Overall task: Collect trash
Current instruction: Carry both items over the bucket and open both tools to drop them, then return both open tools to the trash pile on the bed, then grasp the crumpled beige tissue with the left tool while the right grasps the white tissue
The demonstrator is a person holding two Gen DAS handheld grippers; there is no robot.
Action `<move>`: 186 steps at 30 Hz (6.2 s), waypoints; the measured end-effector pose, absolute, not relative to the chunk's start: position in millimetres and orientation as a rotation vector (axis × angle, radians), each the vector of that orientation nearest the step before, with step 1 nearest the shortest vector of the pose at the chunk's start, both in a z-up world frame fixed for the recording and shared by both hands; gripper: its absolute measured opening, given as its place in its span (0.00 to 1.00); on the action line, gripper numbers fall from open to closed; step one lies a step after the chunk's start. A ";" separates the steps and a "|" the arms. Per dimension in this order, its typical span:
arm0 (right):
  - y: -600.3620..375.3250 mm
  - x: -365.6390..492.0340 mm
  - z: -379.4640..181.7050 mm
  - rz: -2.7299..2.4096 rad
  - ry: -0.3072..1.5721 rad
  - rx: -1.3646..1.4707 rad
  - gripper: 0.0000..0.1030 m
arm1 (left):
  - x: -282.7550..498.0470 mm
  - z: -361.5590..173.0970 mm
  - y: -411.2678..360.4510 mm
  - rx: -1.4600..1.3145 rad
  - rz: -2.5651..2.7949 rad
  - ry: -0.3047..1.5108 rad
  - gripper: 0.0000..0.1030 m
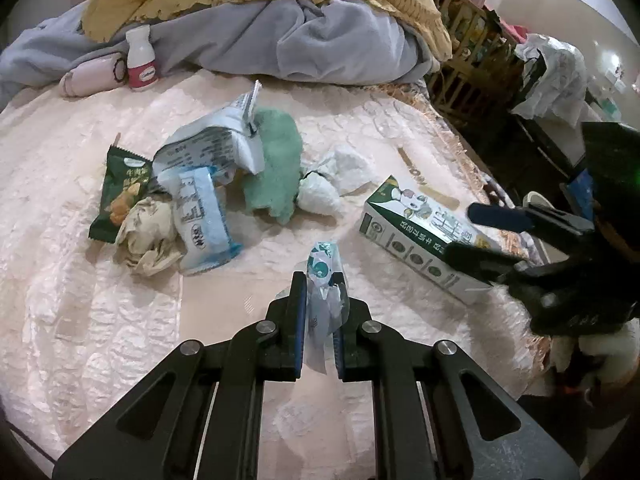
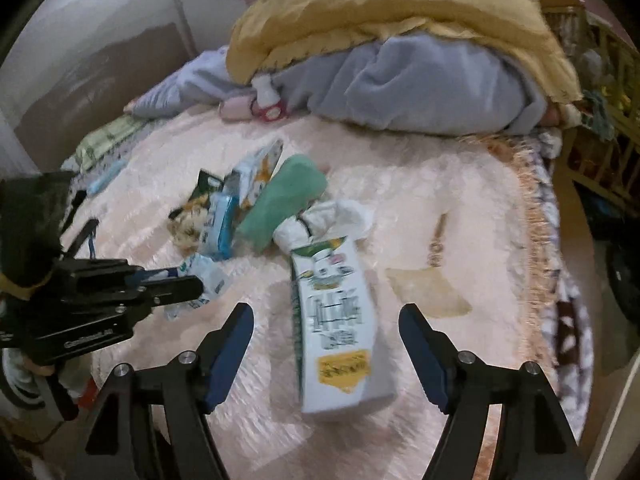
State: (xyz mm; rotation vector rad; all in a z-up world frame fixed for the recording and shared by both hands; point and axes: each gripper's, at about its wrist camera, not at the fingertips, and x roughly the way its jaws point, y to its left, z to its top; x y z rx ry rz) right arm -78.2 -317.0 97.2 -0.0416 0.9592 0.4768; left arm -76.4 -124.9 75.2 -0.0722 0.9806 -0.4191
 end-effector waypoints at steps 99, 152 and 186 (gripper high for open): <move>-677.5 -238.3 78.8 -0.249 0.830 0.278 0.65 | -115.0 105.7 -497.5 0.150 -0.853 0.931 0.50; -290.9 -44.2 67.8 0.411 0.949 0.096 0.70 | -71.8 82.7 -47.8 -0.060 -0.278 0.939 0.50; -318.4 -110.3 92.5 0.431 0.919 0.073 0.25 | -91.4 99.8 -83.0 -0.136 -0.397 0.901 0.17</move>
